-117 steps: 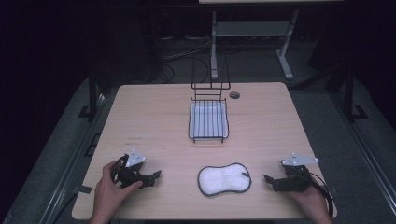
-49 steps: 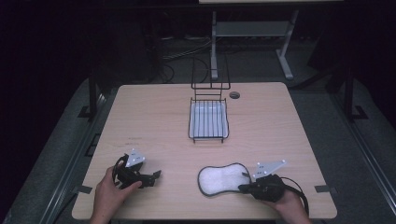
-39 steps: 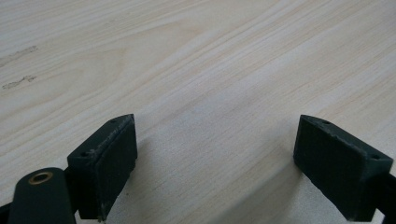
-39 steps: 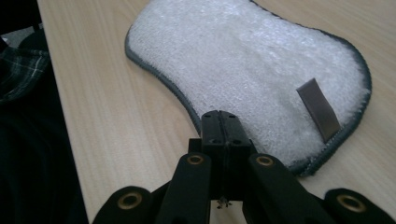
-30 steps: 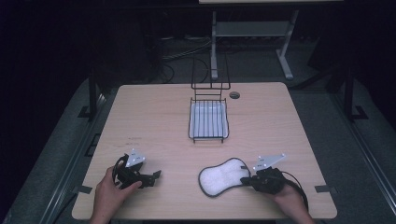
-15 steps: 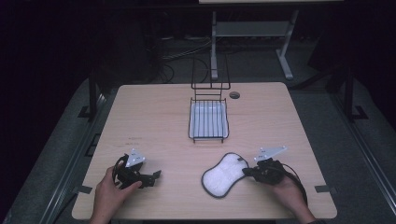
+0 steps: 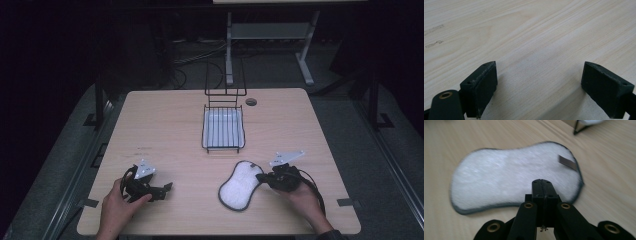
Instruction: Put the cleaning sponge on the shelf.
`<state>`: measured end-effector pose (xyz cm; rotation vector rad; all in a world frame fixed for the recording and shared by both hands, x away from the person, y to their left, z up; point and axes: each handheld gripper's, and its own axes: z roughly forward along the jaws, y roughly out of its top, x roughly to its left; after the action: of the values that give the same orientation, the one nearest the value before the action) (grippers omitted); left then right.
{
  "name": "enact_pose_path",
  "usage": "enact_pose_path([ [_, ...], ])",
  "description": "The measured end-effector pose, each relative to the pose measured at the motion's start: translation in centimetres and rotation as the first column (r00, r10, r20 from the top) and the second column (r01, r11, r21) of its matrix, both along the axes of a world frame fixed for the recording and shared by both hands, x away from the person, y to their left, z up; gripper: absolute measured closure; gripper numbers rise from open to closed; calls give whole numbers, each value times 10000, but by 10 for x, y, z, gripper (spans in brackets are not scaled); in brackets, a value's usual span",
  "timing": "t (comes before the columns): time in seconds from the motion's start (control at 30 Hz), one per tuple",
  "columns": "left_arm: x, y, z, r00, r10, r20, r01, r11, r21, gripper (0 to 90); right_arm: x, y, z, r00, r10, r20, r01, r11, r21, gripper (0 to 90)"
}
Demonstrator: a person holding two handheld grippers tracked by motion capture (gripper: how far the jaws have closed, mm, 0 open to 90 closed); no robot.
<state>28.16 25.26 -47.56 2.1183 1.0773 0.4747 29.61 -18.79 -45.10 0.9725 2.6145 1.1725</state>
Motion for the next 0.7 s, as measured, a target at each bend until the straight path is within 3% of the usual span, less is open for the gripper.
enact_pose_path([
  [0.3, 0, 0, 0, 10000, 6, 0, -6, 10000, -2, 128, -17, 42, 12, 9945, 1015, 269, -1026, 9939, 406, 898],
  [0.7, 0, 0, 0, 10000, 5, -11, -5, 10000, -9, 128, -18, 85, 7, 9841, 1770, 118, -1773, 9833, 420, 898],
])
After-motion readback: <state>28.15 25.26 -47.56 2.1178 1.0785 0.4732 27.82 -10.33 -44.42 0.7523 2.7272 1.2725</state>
